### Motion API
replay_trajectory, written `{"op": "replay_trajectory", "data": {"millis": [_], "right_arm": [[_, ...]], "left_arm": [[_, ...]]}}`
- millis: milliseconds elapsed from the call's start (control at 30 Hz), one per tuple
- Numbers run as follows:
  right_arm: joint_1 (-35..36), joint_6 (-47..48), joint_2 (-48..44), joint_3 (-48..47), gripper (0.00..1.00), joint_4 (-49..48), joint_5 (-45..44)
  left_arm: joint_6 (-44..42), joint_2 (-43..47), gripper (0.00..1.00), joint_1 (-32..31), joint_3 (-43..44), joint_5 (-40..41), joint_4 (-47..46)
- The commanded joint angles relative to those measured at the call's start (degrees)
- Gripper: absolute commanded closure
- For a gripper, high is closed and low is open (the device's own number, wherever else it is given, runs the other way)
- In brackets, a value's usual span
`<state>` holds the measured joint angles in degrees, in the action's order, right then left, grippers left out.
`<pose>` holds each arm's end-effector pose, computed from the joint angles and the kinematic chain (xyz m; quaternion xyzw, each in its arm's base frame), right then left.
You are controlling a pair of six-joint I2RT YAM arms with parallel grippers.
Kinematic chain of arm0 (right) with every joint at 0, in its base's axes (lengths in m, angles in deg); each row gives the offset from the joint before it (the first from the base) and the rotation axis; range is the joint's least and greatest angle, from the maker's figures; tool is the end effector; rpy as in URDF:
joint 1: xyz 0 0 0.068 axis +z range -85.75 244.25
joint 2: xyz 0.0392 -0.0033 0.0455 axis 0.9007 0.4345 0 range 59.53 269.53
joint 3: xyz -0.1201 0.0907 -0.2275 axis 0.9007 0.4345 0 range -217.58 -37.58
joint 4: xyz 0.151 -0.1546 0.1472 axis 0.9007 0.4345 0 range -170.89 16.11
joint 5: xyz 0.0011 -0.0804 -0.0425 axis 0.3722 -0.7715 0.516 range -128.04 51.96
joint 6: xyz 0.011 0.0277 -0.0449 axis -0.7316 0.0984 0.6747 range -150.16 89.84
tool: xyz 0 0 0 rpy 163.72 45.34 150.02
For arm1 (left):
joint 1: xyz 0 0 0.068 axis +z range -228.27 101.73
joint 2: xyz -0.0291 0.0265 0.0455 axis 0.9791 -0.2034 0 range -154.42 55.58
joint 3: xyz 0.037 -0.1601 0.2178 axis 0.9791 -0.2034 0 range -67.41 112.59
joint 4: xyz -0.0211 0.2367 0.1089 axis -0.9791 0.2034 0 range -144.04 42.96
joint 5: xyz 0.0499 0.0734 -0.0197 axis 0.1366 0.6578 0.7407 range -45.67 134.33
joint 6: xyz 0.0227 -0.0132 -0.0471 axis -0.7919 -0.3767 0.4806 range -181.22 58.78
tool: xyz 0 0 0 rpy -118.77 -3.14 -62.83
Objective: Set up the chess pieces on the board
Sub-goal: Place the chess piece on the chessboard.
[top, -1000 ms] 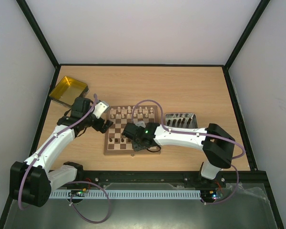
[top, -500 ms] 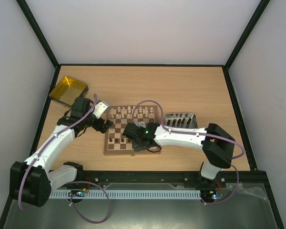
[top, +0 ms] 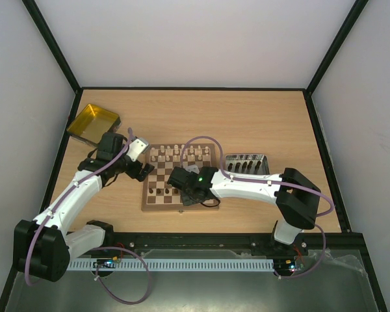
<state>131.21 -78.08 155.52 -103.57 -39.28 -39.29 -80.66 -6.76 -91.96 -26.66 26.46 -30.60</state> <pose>0.1277 0.2982 0.2014 -0.1616 0.9738 0.1289 0.0951 0.2146 -0.0636 0.2367 0.3172 0.8579 -0.1244 0.3846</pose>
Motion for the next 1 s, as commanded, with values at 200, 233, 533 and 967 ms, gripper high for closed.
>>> {"op": "replay_trajectory", "data": {"millis": [200, 233, 533, 967], "right_arm": [[-0.4, -0.2, 0.0, 0.7, 0.88, 0.3, -0.9], [-0.4, -0.2, 0.0, 0.7, 0.89, 0.2, -0.8], [-0.4, -0.4, -0.3, 1.0, 0.90, -0.1, -0.3], [-0.4, -0.5, -0.5, 0.8, 0.83, 0.0, -0.3]], "left_arm": [[-0.1, -0.3, 0.00, -0.4, -0.4, 0.3, -0.6], [-0.1, -0.3, 0.00, -0.4, -0.4, 0.4, -0.7], [-0.1, -0.2, 0.00, -0.4, -0.5, 0.4, -0.7], [-0.1, -0.3, 0.00, -0.4, -0.5, 0.4, -0.7]]}}
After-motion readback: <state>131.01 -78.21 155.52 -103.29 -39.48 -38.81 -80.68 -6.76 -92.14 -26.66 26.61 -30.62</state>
